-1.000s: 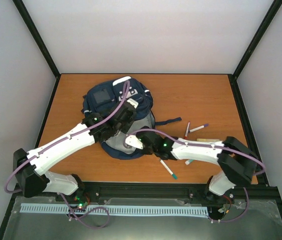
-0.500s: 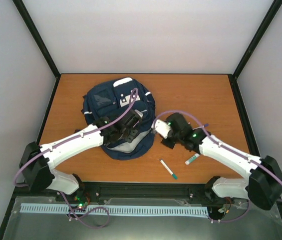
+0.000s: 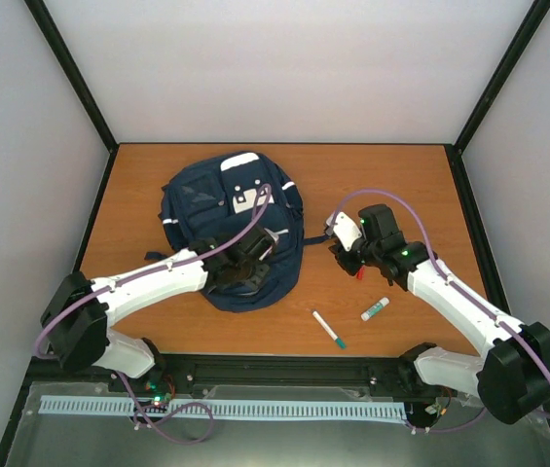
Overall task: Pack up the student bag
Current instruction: Adjust the student bag at the center of the board.
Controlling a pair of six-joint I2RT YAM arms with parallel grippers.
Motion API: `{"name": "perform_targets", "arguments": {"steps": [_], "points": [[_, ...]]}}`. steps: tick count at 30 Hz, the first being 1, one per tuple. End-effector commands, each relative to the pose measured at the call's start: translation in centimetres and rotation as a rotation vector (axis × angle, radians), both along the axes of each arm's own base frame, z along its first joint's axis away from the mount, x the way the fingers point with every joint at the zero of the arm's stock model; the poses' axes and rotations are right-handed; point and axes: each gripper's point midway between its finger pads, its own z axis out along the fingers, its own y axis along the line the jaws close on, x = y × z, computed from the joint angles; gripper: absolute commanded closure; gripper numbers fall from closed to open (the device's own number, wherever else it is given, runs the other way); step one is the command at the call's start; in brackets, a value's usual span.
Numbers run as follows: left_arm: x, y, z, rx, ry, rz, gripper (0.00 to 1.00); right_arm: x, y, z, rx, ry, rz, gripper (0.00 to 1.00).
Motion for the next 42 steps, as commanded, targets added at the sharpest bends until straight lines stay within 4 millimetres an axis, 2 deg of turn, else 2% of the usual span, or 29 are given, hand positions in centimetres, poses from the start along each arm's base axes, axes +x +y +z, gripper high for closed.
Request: {"name": "perform_targets", "arguments": {"steps": [1, 3, 5, 8, 10, 13, 15, 19, 23, 25, 28, 31, 34, 37, 39, 40, 42], "points": [[-0.3, -0.7, 0.8, -0.056, 0.004, -0.005, 0.78, 0.0, 0.3, 0.7, 0.038, 0.002, 0.004, 0.76], [-1.3, -1.9, 2.0, -0.119, 0.01, -0.071, 0.66, 0.0, 0.4, 0.5, 0.037, 0.012, 0.007, 0.74], [-2.1, -2.9, 4.2, -0.196, -0.019, -0.128, 0.57, 0.0, 0.5, 0.6, 0.04, 0.014, 0.012, 0.72], [-2.2, -2.7, 6.2, -0.231, -0.065, -0.127, 0.5, -0.1, 0.6, 0.7, 0.045, 0.011, 0.018, 0.68], [-1.5, -1.5, 6.9, -0.21, -0.106, -0.058, 0.47, -0.2, 0.6, 0.7, 0.046, 0.015, 0.02, 0.65], [-0.1, 1.7, 7.7, -0.134, -0.183, 0.114, 0.41, -0.5, 0.9, 0.9, 0.058, 0.025, 0.039, 0.61], [0.3, 4.1, 8.0, -0.107, -0.214, 0.252, 0.34, -1.0, 1.3, 1.1, 0.079, 0.035, 0.068, 0.59], [0.0, 9.2, 6.9, -0.102, -0.164, 0.535, 0.32, -2.0, 2.4, 1.7, 0.13, 0.072, 0.133, 0.56], [-1.0, 12.4, 4.7, -0.123, -0.091, 0.661, 0.31, -3.0, 3.5, 1.5, 0.162, 0.128, 0.204, 0.54], [-1.6, 13.1, 3.1, -0.15, -0.009, 0.682, 0.29, -3.5, 4.0, 1.2, 0.174, 0.166, 0.228, 0.54], [-2.6, 12.9, 0.4, -0.211, 0.149, 0.661, 0.19, -3.9, 4.4, 0.9, 0.185, 0.208, 0.253, 0.54], [-2.8, 13.4, -0.4, -0.23, 0.183, 0.707, 0.06, -4.2, 4.7, 0.6, 0.193, 0.238, 0.27, 0.53], [-2.4, 14.3, -1.1, -0.278, 0.229, 0.773, 0.04, -4.7, 5.1, 0.2, 0.201, 0.283, 0.297, 0.53], [-1.9, 14.4, -2.1, -0.311, 0.261, 0.784, 0.06, -5.2, 5.8, -0.6, 0.207, 0.358, 0.321, 0.53], [-1.5, 13.8, -2.5, -0.336, 0.275, 0.758, 0.09, -5.3, 6.1, -1.2, 0.214, 0.403, 0.327, 0.53], [-1.3, 13.3, -2.6, -0.35, 0.282, 0.738, 0.13, -5.1, 6.3, -1.6, 0.212, 0.423, 0.324, 0.53], [-0.8, 11.1, -2.3, -0.429, 0.302, 0.619, 0.3, -4.8, 6.6, -2.2, 0.204, 0.464, 0.312, 0.53]]}}
